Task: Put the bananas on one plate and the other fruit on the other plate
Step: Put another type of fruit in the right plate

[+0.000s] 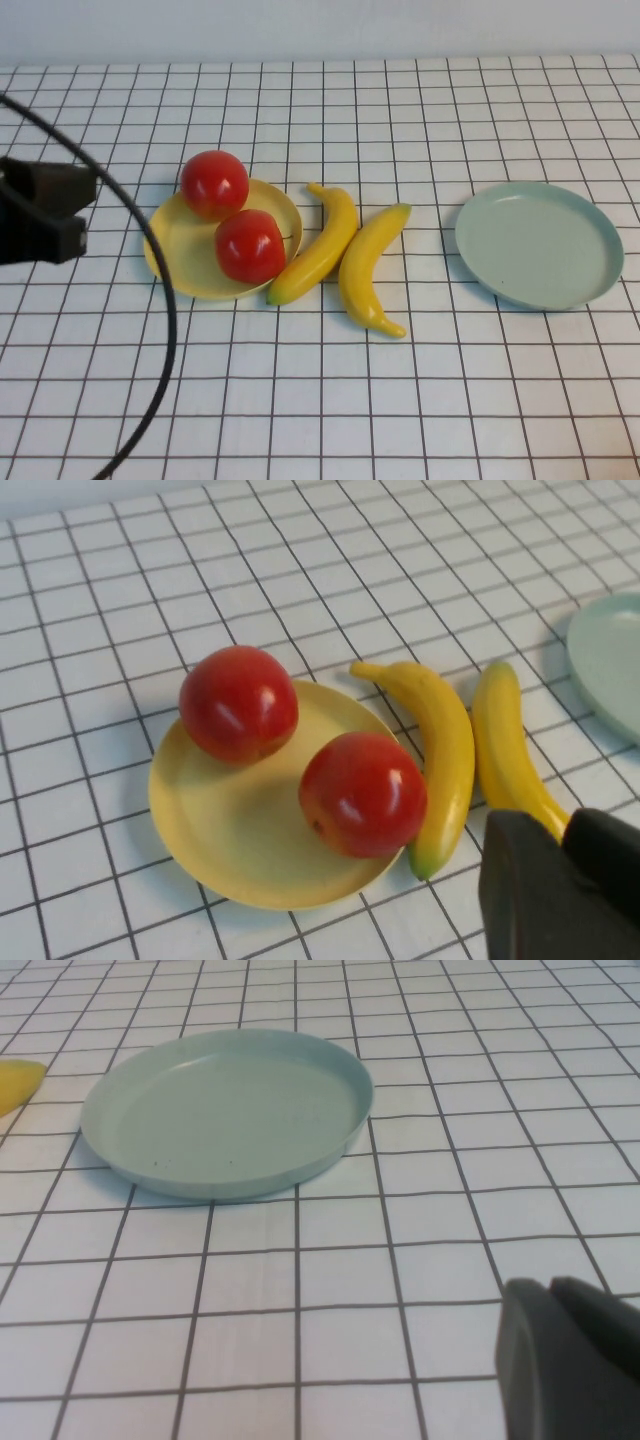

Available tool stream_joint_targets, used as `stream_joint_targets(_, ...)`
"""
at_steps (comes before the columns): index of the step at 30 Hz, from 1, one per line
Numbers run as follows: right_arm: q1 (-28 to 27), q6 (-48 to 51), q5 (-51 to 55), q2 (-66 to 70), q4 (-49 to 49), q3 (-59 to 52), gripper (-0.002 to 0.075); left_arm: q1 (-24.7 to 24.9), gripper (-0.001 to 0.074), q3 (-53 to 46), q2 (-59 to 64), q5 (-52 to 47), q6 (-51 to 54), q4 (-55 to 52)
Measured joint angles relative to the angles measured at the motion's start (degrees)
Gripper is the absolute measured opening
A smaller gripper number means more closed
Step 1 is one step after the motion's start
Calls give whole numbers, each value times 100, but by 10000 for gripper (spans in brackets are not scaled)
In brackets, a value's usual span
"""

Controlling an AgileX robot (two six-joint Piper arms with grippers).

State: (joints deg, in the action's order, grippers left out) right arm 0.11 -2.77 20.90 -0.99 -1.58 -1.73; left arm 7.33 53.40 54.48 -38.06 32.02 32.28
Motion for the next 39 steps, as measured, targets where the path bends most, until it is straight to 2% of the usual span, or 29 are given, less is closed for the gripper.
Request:
stream_joint_targets(2, 0, 0, 0, 0, 0, 0, -15, 0, 33, -457, -474, 389, -136, -14)
stream_joint_targets(7, 0, 0, 0, 0, 0, 0, -15, 0, 2, -1104, -1508, 778, -273, -331)
stream_joint_targets(12, 0, 0, 0, 0, 0, 0, -15, 0, -1, -1280, -2488, 71, -958, -1262)
stream_joint_targets(16, 0, 0, 0, 0, 0, 0, -15, 0, -1, -1438, -3091, -32, -1641, -1867)
stream_joint_targets(24, 0, 0, 0, 0, 0, 0, -15, 0, -2, -2892, -4511, 1160, -2532, -3032)
stream_joint_targets(29, 0, 0, 0, 0, 0, 0, -15, 0, -2, -3900, -5362, 1397, -3154, -3656)
stream_joint_targets(35, 0, 0, 0, 0, 0, 0, -15, 0, -2, -4929, -5507, 1531, -3247, -3961)
stream_joint_targets(39, 0, 0, 0, 0, 0, 0, -15, 0, -2, -5415, -5507, 1638, -3255, -3700)
